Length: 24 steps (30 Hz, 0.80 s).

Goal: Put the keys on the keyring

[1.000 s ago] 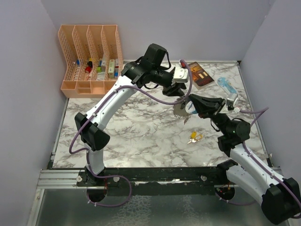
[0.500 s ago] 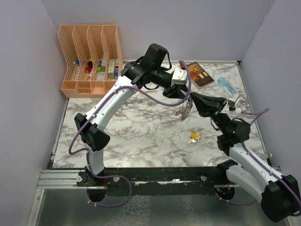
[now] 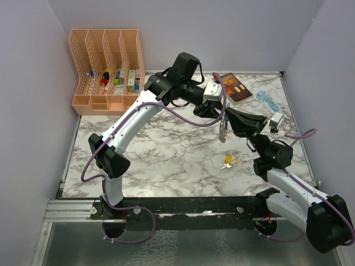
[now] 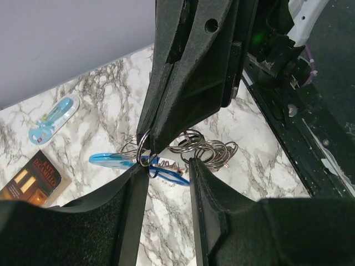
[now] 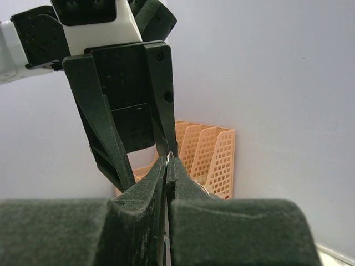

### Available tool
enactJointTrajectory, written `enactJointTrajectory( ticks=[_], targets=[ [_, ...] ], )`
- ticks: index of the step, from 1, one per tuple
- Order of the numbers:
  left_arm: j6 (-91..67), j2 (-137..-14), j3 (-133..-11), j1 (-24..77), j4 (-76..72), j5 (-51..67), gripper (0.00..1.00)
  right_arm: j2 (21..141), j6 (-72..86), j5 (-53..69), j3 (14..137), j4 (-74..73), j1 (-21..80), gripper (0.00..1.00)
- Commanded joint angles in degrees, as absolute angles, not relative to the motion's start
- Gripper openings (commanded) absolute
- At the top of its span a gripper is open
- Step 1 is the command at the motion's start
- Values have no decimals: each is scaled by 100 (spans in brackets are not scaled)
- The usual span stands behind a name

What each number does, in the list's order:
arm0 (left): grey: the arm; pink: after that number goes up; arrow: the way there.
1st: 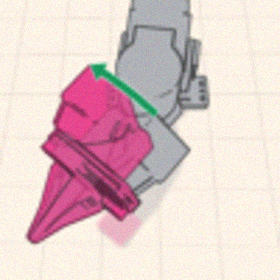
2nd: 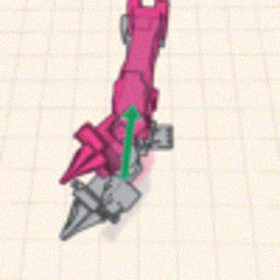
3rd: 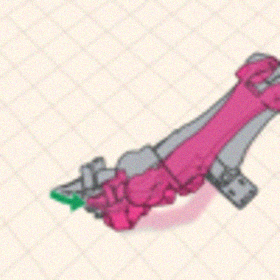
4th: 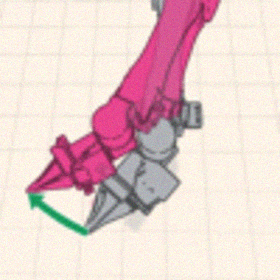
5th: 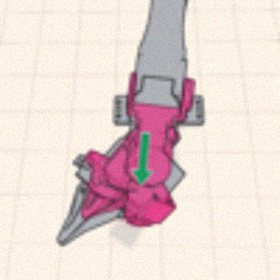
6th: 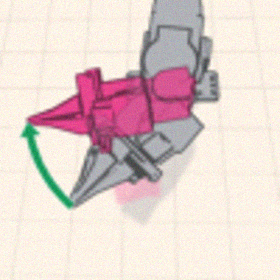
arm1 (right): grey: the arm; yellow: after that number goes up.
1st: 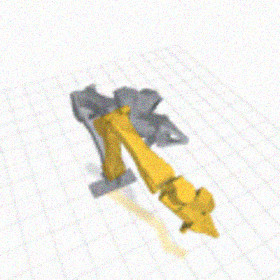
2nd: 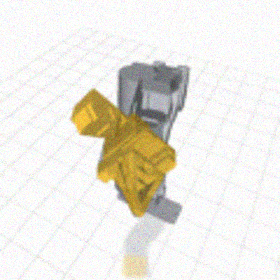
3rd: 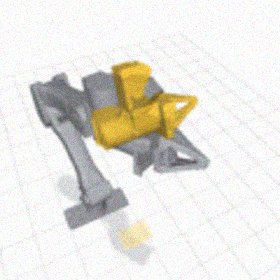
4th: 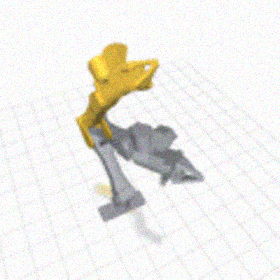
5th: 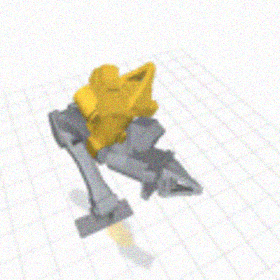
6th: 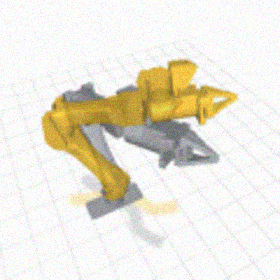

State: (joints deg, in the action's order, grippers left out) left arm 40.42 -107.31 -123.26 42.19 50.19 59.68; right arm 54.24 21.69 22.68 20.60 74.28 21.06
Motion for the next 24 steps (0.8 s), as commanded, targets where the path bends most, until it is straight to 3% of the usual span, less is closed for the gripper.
enactJointTrajectory(
  ticks=[1, 11, 24],
  targets=[
    [3997, -10585, -12403, 4322, 5004, 6230, 38, 5460, 2196, 1955, 2081, 8007, 2155, 1],
    [4028, -10553, -12508, 4377, 4994, 5619, 38, 5374, 2204, 2091, 2241, 7570, 2162, 1],
    [4245, -10495, -12540, 4363, 5165, 5500, 33, 4338, 2120, 2156, 2197, 5894, 2158, 1]
  ],
)
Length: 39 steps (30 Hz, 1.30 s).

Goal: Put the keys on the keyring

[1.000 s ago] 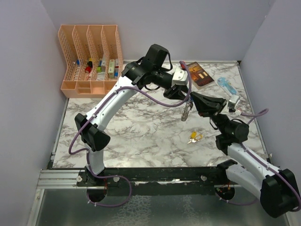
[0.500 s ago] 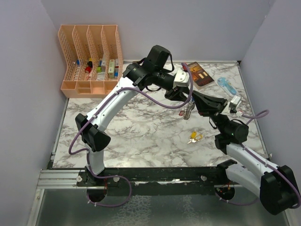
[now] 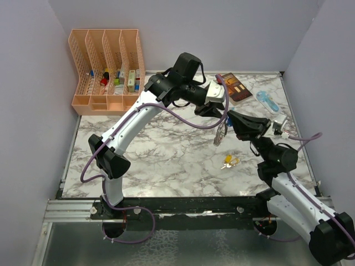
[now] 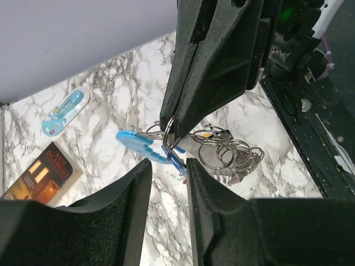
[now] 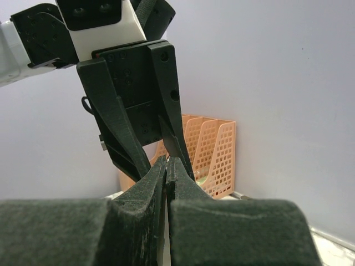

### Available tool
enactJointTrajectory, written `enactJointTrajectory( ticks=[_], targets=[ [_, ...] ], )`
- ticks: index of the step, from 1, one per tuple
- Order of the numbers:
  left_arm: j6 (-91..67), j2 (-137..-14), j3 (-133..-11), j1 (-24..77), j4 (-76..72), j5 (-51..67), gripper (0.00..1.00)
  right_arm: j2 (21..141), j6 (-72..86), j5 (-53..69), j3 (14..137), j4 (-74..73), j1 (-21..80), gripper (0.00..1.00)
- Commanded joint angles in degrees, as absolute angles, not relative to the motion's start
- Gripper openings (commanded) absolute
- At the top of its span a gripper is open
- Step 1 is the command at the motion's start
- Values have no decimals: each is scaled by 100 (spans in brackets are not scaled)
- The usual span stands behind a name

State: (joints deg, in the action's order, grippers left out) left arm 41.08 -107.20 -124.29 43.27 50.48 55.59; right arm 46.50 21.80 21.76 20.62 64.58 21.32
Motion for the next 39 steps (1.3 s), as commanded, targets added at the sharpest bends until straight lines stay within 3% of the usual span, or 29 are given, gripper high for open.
enactJointTrajectory(
  ticks=[1, 29, 39],
  targets=[
    [4262, -10490, -12534, 4365, 5181, 5508, 33, 4285, 2121, 2154, 2183, 5814, 2156, 1],
    [4377, -10559, -12610, 4361, 5281, 6146, 32, 4235, 2359, 2328, 2117, 5643, 2158, 1],
    [4268, -10630, -12580, 4360, 5147, 6205, 23, 4243, 2399, 2344, 2105, 5660, 2162, 1]
  ],
)
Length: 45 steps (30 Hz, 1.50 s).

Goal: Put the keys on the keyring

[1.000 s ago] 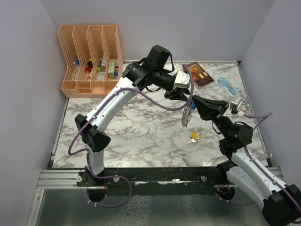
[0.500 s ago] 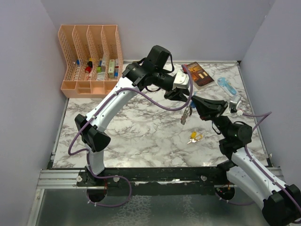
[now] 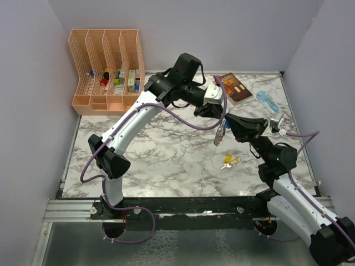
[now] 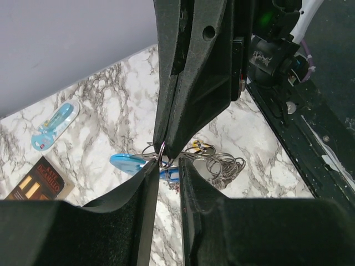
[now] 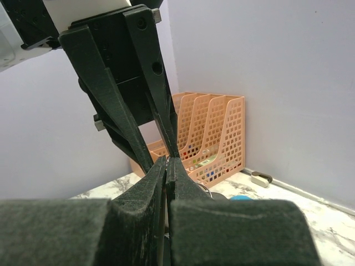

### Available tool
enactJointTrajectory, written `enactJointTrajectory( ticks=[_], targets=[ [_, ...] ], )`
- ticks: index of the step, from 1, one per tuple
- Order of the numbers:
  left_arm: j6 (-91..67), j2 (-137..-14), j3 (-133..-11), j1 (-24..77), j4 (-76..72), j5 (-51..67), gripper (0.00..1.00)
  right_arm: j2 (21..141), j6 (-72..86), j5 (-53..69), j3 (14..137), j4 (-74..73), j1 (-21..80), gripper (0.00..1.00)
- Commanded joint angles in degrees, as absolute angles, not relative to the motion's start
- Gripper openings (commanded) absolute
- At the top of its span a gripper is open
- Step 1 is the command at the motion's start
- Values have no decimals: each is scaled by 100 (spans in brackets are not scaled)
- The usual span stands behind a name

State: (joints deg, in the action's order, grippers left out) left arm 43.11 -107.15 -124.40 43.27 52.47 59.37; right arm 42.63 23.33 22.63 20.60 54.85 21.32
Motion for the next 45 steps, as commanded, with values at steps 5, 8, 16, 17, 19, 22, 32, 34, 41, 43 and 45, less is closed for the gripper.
enactJointTrajectory(
  ticks=[5, 8, 16, 17, 19, 22, 32, 34, 41, 43, 45],
  targets=[
    [4197, -10660, -12576, 4363, 5093, 6205, 15, 4270, 2438, 2372, 2109, 5687, 2162, 1],
    [4201, -10665, -12563, 4366, 5096, 6186, 6, 4244, 2448, 2367, 2093, 5656, 2162, 1],
    [4450, -10565, -12374, 4362, 5279, 5939, 0, 4014, 2387, 2288, 2181, 5309, 2162, 1],
    [4498, -10557, -12386, 4363, 5326, 5871, 0, 4002, 2387, 2273, 2206, 5245, 2162, 1],
    [4664, -10547, -12449, 4368, 5462, 5639, 0, 3963, 2397, 2244, 2296, 4981, 2160, 1],
    [5116, -10519, -12576, 4366, 5855, 5155, 0, 3772, 2308, 2188, 2513, 4344, 2162, 9],
    [6787, -10667, -13155, 4376, 7471, 3537, 0, 3547, 950, 2053, 4239, 561, 2156, 48],
    [7100, -10710, -13252, 4439, 7707, 3231, 0, 3886, 822, 2295, 4563, -48, 2158, 48],
    [7871, -10682, -12936, 5172, 8032, 1932, 0, 4725, 1053, 3113, 4590, -82, 2162, 45],
    [7884, -10678, -12819, 5384, 7957, 1701, 0, 4862, 1051, 3191, 4571, -45, 2162, 45],
    [7876, -10706, -12829, 5466, 7912, 1637, 0, 4991, 1025, 3289, 4544, -55, 2164, 44]
  ],
)
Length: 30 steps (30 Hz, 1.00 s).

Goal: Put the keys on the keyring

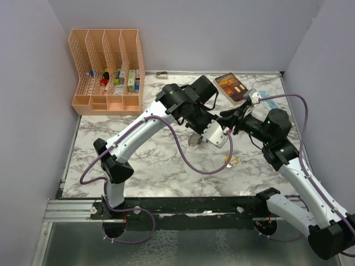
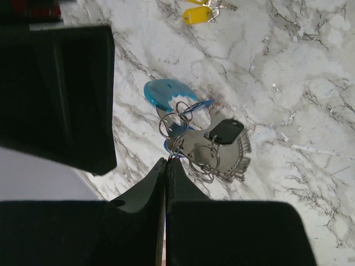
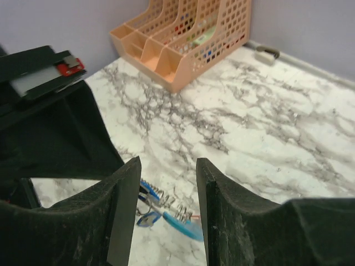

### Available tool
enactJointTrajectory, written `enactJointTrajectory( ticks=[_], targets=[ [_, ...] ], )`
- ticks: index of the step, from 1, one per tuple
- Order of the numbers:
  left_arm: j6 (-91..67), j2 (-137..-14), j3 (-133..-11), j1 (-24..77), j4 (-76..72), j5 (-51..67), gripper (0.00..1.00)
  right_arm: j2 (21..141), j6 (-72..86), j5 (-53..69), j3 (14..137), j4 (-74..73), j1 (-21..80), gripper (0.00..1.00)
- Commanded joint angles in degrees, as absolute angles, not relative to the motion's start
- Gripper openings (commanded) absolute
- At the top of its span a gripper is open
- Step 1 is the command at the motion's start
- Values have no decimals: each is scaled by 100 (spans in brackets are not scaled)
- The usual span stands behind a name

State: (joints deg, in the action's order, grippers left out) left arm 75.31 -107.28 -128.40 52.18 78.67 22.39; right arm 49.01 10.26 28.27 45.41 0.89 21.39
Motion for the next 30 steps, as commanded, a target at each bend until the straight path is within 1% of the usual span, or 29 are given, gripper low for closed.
enactJointTrajectory(
  ticks=[1, 7, 14, 22, 30],
  targets=[
    [7867, -10736, -12877, 5493, 7915, 1630, 0, 5049, 1009, 3328, 4536, -87, 2164, 43],
    [7868, -10845, -12936, 5537, 7945, 1395, 0, 4969, 905, 3394, 4559, -374, 2168, 39],
    [7871, -10862, -12787, 5533, 7910, 1201, 0, 4918, 889, 3666, 4573, -893, 2170, 38],
    [7685, -11032, -12986, 5537, 7893, 1370, 0, 5091, 1176, 3946, 4521, -521, 2232, 36],
    [7388, -11340, -13376, 5531, 8060, 1467, 0, 5213, 1264, 3863, 4347, -273, 2355, 35]
  ],
)
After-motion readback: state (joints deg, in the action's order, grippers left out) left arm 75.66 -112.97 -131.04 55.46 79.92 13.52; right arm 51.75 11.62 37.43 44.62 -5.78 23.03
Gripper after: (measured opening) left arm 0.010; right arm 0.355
